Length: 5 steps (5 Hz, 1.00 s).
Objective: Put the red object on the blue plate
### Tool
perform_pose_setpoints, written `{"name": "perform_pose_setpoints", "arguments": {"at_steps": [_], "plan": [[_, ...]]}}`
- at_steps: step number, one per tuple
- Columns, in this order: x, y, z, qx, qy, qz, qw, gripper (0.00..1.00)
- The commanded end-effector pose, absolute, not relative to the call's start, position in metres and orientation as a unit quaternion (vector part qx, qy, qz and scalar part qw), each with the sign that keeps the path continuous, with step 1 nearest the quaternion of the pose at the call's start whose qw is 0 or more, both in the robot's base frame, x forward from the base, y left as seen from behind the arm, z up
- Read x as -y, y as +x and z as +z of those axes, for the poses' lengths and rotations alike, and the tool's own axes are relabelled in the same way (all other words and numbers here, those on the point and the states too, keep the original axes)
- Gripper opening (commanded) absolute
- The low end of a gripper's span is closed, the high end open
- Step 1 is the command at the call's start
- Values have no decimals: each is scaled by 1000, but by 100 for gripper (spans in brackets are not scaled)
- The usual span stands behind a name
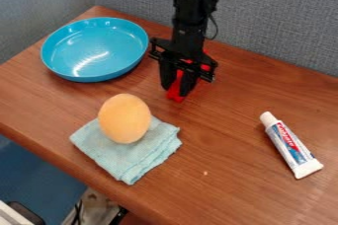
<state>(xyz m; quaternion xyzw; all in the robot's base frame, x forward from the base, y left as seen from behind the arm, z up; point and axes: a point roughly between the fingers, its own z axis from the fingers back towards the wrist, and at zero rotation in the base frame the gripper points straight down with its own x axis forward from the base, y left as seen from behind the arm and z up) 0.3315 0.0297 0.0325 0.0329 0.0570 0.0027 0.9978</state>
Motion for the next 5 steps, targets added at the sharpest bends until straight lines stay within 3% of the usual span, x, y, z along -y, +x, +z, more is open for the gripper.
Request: {"name": "perform_pose_setpoints", "arguments": {"at_steps": [1,5], "plan": [[-36,340,54,-28,35,2,999,0],[-34,340,82,-9,27,-10,1000,0]]}}
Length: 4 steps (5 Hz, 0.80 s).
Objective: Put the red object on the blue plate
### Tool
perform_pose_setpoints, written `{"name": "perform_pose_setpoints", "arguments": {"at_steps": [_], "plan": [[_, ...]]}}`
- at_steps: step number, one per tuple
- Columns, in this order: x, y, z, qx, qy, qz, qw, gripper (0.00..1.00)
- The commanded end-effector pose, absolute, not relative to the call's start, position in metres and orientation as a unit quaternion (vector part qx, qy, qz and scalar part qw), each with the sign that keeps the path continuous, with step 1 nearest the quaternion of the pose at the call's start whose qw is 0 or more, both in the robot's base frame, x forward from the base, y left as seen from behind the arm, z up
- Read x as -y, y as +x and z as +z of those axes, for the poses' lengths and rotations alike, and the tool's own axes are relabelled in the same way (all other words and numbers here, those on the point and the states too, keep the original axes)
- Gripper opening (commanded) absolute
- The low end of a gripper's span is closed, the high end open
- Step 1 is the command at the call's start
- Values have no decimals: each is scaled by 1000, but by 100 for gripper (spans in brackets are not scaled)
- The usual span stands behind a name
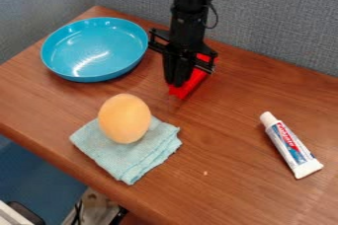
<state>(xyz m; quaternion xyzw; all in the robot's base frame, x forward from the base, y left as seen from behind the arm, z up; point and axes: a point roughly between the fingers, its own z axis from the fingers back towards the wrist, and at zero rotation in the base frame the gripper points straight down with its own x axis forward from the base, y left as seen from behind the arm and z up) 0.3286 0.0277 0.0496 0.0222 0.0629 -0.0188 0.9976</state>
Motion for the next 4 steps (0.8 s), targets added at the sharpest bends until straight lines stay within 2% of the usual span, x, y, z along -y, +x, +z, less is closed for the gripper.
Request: {"name": "perform_pose_setpoints", "arguments": {"at_steps": [1,4], "plan": [[-34,340,88,-6,25,-12,1000,0],[-32,340,108,10,22,-18,1000,0]]}}
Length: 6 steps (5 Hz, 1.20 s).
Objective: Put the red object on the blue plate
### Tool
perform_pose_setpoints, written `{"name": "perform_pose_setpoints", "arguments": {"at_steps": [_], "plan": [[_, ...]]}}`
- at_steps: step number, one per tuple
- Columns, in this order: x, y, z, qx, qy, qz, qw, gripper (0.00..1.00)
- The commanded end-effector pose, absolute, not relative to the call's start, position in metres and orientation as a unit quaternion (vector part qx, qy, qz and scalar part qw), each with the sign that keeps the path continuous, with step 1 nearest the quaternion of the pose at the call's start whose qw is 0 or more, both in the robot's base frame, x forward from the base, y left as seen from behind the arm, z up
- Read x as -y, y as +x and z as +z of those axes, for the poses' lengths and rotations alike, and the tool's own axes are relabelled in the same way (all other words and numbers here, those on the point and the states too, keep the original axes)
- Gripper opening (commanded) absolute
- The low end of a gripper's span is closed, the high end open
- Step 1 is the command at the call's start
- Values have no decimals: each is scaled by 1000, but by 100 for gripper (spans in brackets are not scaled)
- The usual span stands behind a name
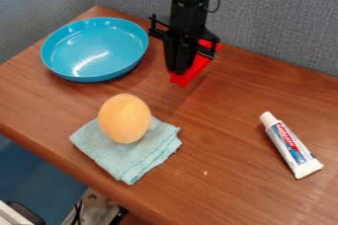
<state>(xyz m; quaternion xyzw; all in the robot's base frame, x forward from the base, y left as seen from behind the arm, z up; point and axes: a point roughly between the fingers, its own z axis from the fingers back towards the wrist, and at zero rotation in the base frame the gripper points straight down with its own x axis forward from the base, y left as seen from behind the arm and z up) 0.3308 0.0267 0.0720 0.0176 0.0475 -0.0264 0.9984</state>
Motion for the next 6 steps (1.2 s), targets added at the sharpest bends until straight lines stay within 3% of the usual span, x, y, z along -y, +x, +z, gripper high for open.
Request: {"name": "perform_pose_setpoints", "arguments": {"at_steps": [1,6], "plan": [[-33,341,113,12,22,-19,1000,0],[-40,341,127,21,18,-19,999,0]]}}
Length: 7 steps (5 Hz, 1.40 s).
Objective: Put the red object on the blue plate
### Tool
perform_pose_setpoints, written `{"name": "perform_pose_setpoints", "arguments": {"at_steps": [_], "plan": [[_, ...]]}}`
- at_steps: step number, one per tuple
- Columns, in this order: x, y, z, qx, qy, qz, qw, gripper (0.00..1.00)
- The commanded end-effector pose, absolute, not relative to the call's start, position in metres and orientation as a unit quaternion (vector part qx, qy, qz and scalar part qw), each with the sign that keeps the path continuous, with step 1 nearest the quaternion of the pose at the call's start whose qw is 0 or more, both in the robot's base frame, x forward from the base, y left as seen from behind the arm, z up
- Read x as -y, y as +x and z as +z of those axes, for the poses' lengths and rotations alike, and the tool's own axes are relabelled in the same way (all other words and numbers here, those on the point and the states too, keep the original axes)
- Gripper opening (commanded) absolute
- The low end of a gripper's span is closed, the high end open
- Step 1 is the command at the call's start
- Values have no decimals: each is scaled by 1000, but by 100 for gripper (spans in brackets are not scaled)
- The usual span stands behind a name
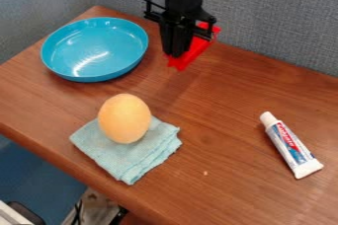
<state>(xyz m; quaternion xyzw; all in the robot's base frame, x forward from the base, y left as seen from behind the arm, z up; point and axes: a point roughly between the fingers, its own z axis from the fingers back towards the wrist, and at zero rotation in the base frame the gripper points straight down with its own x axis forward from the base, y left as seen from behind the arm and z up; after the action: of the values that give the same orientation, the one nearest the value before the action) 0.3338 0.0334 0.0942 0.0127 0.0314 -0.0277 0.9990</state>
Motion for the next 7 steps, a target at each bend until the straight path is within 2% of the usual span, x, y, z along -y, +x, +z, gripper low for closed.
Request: {"name": "perform_pose_setpoints", "arguments": {"at_steps": [1,2,3,4,7], "plan": [[-41,341,127,22,18,-18,999,0],[-43,342,127,22,18,-17,999,0],[-45,342,127,23,18,-16,999,100],[-45,342,124,21,18,-16,999,100],[-50,338,99,-10,21,-22,1000,100]]}}
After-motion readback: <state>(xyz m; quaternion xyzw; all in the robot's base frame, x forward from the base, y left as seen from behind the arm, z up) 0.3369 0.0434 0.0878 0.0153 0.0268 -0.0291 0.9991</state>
